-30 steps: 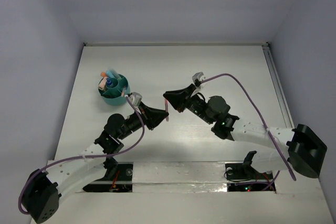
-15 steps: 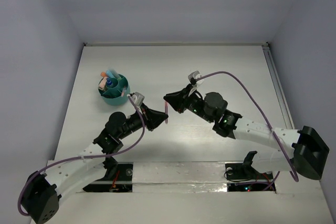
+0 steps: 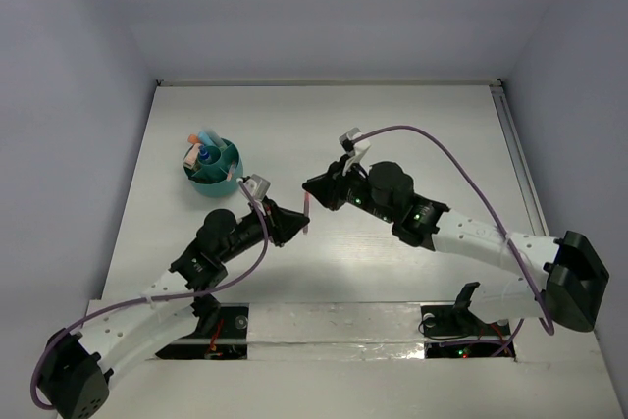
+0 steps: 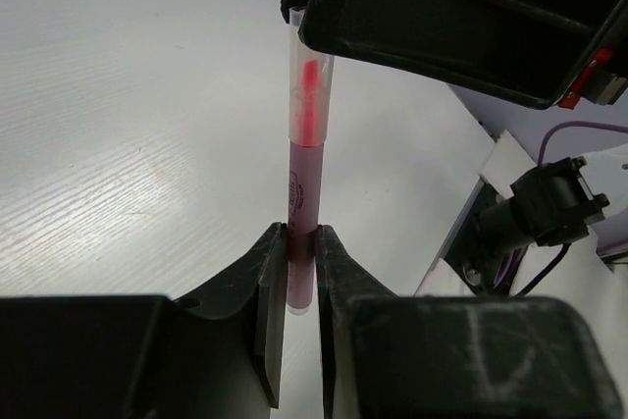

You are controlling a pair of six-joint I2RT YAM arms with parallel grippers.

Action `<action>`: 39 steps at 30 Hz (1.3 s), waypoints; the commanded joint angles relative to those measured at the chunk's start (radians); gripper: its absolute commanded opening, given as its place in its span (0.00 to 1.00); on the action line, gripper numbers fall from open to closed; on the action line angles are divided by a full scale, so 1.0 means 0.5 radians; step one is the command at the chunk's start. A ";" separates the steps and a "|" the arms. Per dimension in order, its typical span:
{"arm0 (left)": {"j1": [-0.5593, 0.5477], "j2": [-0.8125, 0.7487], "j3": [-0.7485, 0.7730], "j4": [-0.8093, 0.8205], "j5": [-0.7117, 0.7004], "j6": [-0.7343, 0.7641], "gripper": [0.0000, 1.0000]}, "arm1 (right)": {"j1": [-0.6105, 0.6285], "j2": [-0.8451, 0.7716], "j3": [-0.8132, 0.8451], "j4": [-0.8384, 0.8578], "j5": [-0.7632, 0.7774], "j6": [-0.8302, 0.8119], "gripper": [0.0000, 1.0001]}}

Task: Sort the stationery into containers
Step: Close the pen cap on the pen.

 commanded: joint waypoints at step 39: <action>0.112 -0.086 0.217 0.368 -0.248 0.048 0.00 | -0.005 0.391 0.158 -0.676 -0.536 0.079 0.00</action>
